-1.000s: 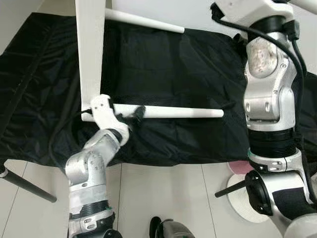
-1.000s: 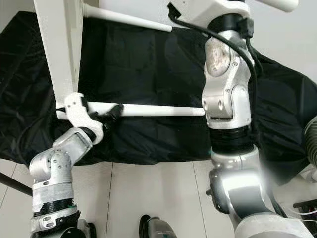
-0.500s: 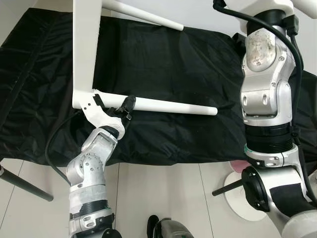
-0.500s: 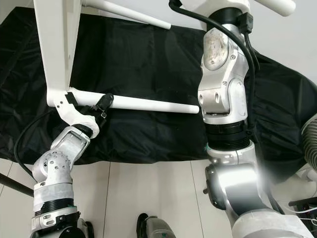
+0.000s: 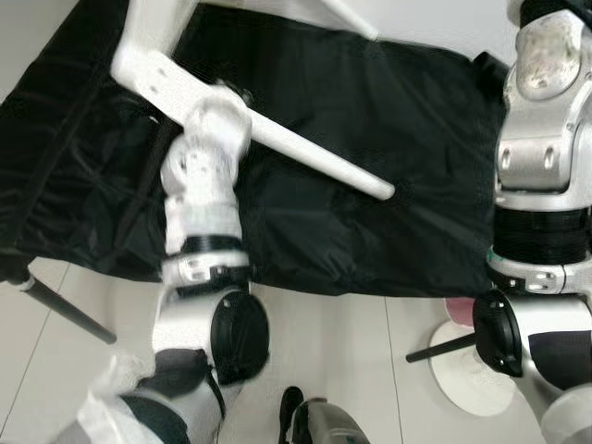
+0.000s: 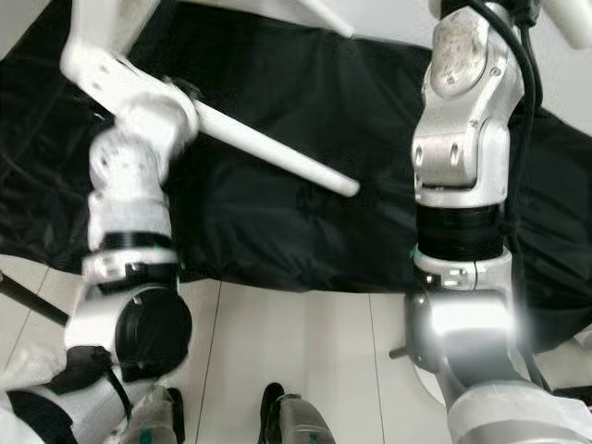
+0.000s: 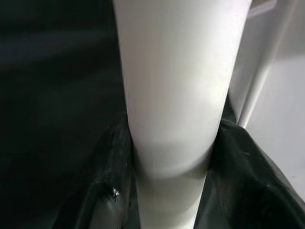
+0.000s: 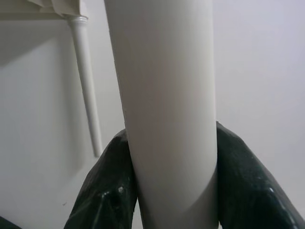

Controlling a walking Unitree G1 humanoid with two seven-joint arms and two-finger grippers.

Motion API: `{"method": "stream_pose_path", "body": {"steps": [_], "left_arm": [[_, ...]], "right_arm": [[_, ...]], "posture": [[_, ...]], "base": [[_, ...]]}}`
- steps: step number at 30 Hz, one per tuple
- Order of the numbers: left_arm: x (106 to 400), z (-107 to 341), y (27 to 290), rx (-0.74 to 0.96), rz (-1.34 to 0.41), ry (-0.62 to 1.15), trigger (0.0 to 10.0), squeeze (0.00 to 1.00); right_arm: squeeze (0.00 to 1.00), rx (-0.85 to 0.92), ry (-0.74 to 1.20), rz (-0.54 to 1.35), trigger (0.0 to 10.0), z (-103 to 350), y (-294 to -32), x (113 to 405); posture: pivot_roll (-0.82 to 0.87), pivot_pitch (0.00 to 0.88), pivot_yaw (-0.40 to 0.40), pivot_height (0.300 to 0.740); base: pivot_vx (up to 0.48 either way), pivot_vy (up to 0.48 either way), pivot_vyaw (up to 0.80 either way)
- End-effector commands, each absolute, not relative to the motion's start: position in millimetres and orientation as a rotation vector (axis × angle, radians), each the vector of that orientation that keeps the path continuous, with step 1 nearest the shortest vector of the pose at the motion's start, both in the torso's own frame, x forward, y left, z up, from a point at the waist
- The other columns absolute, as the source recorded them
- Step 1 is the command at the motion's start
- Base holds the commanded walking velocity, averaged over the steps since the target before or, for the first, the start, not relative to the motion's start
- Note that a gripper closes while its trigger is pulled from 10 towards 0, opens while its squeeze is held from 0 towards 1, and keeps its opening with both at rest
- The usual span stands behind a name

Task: Building children table

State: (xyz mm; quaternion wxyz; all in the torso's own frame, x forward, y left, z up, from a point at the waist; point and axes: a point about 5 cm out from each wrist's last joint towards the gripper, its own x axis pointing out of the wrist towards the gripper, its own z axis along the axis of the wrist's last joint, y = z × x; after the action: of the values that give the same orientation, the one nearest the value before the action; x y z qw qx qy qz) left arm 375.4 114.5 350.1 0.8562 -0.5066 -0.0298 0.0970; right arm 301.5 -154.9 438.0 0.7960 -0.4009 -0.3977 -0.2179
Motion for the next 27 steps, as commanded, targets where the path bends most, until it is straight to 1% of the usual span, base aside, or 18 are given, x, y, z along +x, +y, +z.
{"method": "stream_pose_path", "body": {"steps": [1, 5, 7, 8, 10, 12, 13, 14, 16, 17, 18, 19, 20, 21, 22, 24, 27], "left_arm": [[336.5, 447.3, 90.2, -1.000, -0.486, -0.644, 0.0, 0.00], [333.4, 457.3, 93.1, -0.996, -0.492, -0.682, 0.0, 0.00], [328.9, 468.8, 92.8, -0.960, -0.507, -0.713, 0.0, 0.00], [328.9, 468.8, 92.8, -0.960, -0.507, -0.713, 0.0, 0.00], [324.4, 478.9, 89.5, -0.960, -0.519, -0.717, 0.0, 0.00], [324.4, 478.9, 89.5, -0.960, -0.519, -0.717, 0.0, 0.00], [319.0, 484.8, 84.4, -0.947, -0.551, -0.719, 0.0, 0.00], [319.0, 484.8, 84.4, -0.947, -0.551, -0.719, 0.0, 0.00], [306.0, 491.9, 69.2, -0.888, -0.636, -0.717, 0.0, 0.00], [306.0, 491.9, 69.2, -0.888, -0.636, -0.717, 0.0, 0.00], [299.9, 492.8, 60.4, -0.857, -0.680, -0.710, 0.0, 0.00], [299.9, 492.8, 60.4, -0.857, -0.680, -0.710, 0.0, 0.00], [295.1, 492.6, 52.6, -0.831, -0.714, -0.703, 0.0, 0.00], [292.5, 492.4, 48.0, -0.816, -0.734, -0.699, 0.0, 0.00], [292.5, 492.4, 48.0, -0.816, -0.734, -0.699, 0.0, 0.00], [289.7, 492.1, 42.4, -0.807, -0.763, -0.694, 0.0, 0.00], [289.3, 492.3, 41.6, -0.810, -0.766, -0.692, 0.0, 0.00]], "right_arm": [[0.00, -0.822, -0.997, -0.473, 0.0, 451.3, -151.1, 280.4], [0.00, -0.810, -0.998, -0.499, 0.0, 449.5, -155.4, 279.2], [0.00, -0.796, -0.979, -0.530, 0.0, 443.9, -161.4, 278.7], [0.00, -0.796, -0.979, -0.530, 0.0, 443.9, -161.4, 278.7], [0.00, -0.770, -0.939, -0.572, 0.0, 429.6, -170.4, 279.7], [0.00, -0.770, -0.939, -0.572, 0.0, 429.6, -170.4, 279.7], [0.00, -0.759, -0.856, -0.587, 0.0, 401.6, -177.3, 286.5], [0.00, -0.759, -0.856, -0.587, 0.0, 401.6, -177.3, 286.5], [0.00, -0.682, -0.693, -0.589, 0.0, 340.5, -189.3, 294.9], [0.00, -0.682, -0.693, -0.589, 0.0, 340.5, -189.3, 294.9], [0.00, -0.638, -0.586, -0.579, 0.0, 304.3, -194.7, 298.2], [0.00, -0.638, -0.586, -0.579, 0.0, 304.3, -194.7, 298.2], [0.00, -0.603, -0.498, -0.562, 0.0, 276.1, -197.8, 299.8], [0.00, -0.577, -0.438, -0.551, 0.0, 257.1, -199.7, 299.9], [0.00, -0.577, -0.438, -0.551, 0.0, 257.1, -199.7, 299.9], [0.00, -0.537, -0.377, -0.544, 0.0, 235.7, -203.3, 300.1], [0.00, -0.522, -0.365, -0.545, 0.0, 230.4, -205.0, 299.9]], "posture": [[-0.07, 0.159, -0.101, 0.740], [-0.06, 0.161, -0.097, 0.740], [-0.05, 0.162, -0.103, 0.740], [-0.05, 0.162, -0.103, 0.740], [-0.04, 0.162, -0.103, 0.740], [-0.04, 0.162, -0.103, 0.740], [-0.04, 0.163, -0.109, 0.740], [-0.04, 0.163, -0.109, 0.740], [-0.02, 0.173, -0.111, 0.740], [-0.02, 0.173, -0.111, 0.740], [-0.01, 0.179, -0.104, 0.740], [-0.01, 0.179, -0.104, 0.740], [-0.01, 0.180, -0.102, 0.740], [-0.01, 0.180, -0.102, 0.740], [-0.01, 0.180, -0.102, 0.740], [-0.01, 0.187, -0.100, 0.740], [-0.01, 0.186, -0.097, 0.740]], "base": [[0.000, 0.000, 0.00], [0.000, 0.000, 0.00], [0.000, 0.000, 0.00], [0.000, 0.000, 0.00], [0.000, 0.000, 0.00], [0.000, 0.000, 0.00], [0.000, 0.000, 0.00], [0.000, 0.000, 0.00], [0.000, 0.000, 0.00], [0.000, 0.000, 0.00], [0.000, 0.000, 0.00], [0.000, 0.000, 0.00], [0.000, 0.000, 0.00], [0.000, 0.000, 0.00], [0.000, 0.000, 0.00], [0.000, 0.000, 0.00], [0.000, 0.000, 0.00]]}}
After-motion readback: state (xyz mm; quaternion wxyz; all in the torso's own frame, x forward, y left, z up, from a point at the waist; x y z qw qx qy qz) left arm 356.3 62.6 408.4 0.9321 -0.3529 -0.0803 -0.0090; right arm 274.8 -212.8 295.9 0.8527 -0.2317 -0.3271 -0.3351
